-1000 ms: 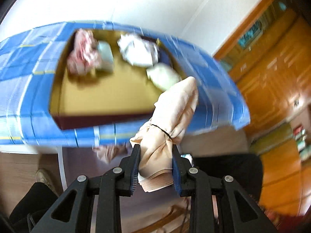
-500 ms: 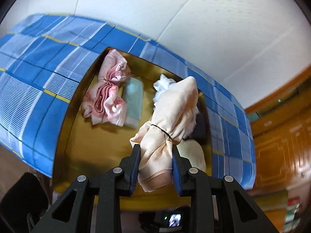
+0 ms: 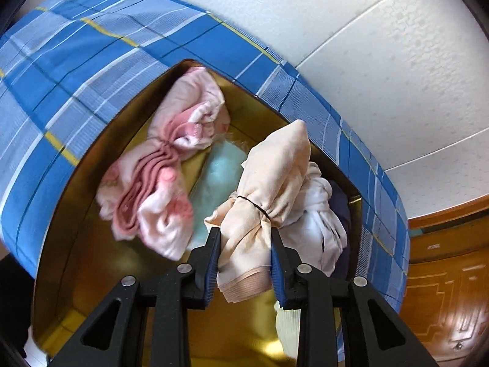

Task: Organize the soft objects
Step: 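Carry the beige cloth with the left tool into the tray and release, then return the left tool to the drawer and grasp the grey-green cloth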

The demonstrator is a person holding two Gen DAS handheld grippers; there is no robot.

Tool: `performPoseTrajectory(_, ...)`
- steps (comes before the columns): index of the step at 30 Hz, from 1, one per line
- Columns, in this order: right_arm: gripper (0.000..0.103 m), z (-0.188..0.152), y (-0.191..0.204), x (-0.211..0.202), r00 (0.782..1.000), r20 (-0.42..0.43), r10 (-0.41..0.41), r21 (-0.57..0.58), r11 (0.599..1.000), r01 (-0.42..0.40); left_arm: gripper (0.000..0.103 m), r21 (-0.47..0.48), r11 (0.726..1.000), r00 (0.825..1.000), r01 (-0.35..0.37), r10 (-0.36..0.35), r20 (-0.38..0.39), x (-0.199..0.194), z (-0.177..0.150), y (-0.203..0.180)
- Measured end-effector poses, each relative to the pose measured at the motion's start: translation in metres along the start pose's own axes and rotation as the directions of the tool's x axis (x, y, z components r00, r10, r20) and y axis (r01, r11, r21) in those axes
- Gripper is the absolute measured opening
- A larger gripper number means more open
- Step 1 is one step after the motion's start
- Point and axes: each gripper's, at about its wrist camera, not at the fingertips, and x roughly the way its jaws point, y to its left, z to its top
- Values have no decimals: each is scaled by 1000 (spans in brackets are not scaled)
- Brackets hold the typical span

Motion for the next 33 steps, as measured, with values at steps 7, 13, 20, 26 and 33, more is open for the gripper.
performPoseTrajectory(7, 38, 4, -5, -6, 1000, 2, 18, -1, 1000, -18, 31, 46, 997, 998, -57, 58, -28, 22, 5, -11)
performPoseTrajectory(13, 38, 6, -9, -11, 1000, 4, 23, 5, 1000, -23, 37, 134, 987, 995, -89, 94, -29, 21, 8, -13)
performPoseTrajectory(20, 38, 3, -10, -10, 1000, 12, 18, 8, 1000, -18, 75, 145, 988, 998, -46, 38, 55, -4, 5, -10)
performPoseTrajectory(26, 38, 4, -13, -12, 1000, 16, 18, 15, 1000, -18, 76, 185, 981, 993, -58, 38, 109, -23, 2, -12)
performPoseTrajectory(33, 38, 5, -7, -14, 1000, 22, 10, 17, 1000, -11, 80, 314, 944, 991, -100, 65, 119, -31, -24, -6)
